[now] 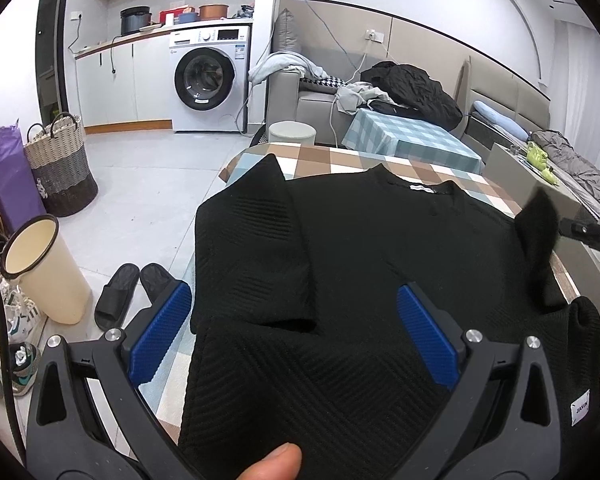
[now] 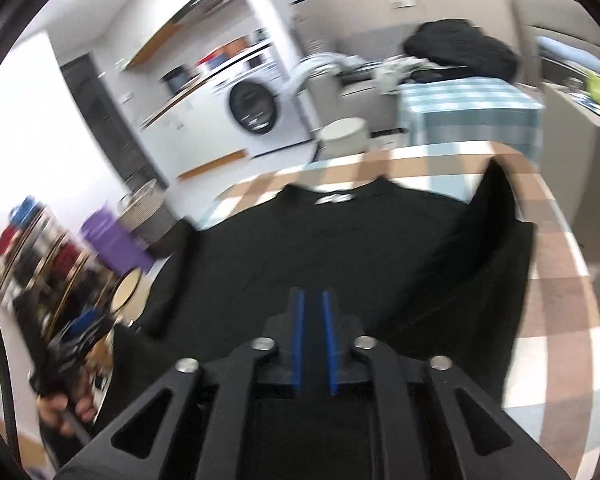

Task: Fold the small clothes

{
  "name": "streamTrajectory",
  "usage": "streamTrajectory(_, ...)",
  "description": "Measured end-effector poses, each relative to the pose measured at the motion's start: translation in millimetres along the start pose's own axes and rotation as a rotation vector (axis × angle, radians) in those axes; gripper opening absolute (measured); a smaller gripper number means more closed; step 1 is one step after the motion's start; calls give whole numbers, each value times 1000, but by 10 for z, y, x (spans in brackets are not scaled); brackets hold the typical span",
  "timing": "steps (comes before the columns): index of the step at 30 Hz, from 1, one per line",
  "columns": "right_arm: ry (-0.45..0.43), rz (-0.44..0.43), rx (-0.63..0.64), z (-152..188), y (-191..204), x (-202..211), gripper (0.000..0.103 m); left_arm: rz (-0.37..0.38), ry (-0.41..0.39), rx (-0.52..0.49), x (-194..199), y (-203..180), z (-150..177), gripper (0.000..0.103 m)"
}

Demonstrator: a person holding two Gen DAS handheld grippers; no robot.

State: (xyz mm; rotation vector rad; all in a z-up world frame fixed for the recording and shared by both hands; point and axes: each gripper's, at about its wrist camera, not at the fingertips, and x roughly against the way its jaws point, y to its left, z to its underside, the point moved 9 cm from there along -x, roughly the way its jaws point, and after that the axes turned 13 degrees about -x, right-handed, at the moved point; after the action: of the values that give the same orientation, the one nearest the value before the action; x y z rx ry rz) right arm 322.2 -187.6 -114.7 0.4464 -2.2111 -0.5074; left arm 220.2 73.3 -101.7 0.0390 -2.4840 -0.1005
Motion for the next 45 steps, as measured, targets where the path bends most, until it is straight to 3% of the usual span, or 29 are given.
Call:
streamTrajectory(2, -23, 25, -3, 41, -52, 97, 38, 2, 2, 6, -5, 14, 17, 102)
streamTrajectory(5, -62, 143, -73, 61, -462, 301, 41, 3, 3, 6, -10, 19, 37, 102)
streamTrajectory(9, 28, 353, -206, 234, -1240, 286, 41, 3, 9, 3, -32, 21, 56, 102)
streamTrajectory(15, 157, 334, -266, 465, -1558, -49, 39, -17, 32, 25, -64, 122, 133, 102)
streamTrajectory(18, 167, 337, -192, 440, -1535, -131, 25, -35, 48, 37, -99, 191, 173, 102)
streamTrajectory(19, 166, 349, -167, 423, -1531, -172, 16, -43, 54, 44, -114, 220, 185, 102)
streamTrajectory(22, 150, 394, -79, 400, -1485, -188, 9, -61, 67, 72, -146, 306, 220, 102)
streamTrajectory(31, 60, 524, -141, 163, -1932, 52, 7, -109, 96, 104, -210, 521, 349, 102)
streamTrajectory(36, 49, 536, -184, 125, -2031, 121, 12, -116, 119, 134, -279, 641, 421, 102)
streamTrajectory(39, 25, 541, -173, 132, -1911, 254, 25, -116, 143, 162, -325, 706, 473, 102)
streamTrajectory(43, -40, 473, -169, 133, -1588, 483, 42, -95, 157, 211, -370, 745, 514, 102)
streamTrajectory(45, -70, 429, -162, 176, -1398, 566, 44, -83, 157, 220, -399, 741, 508, 102)
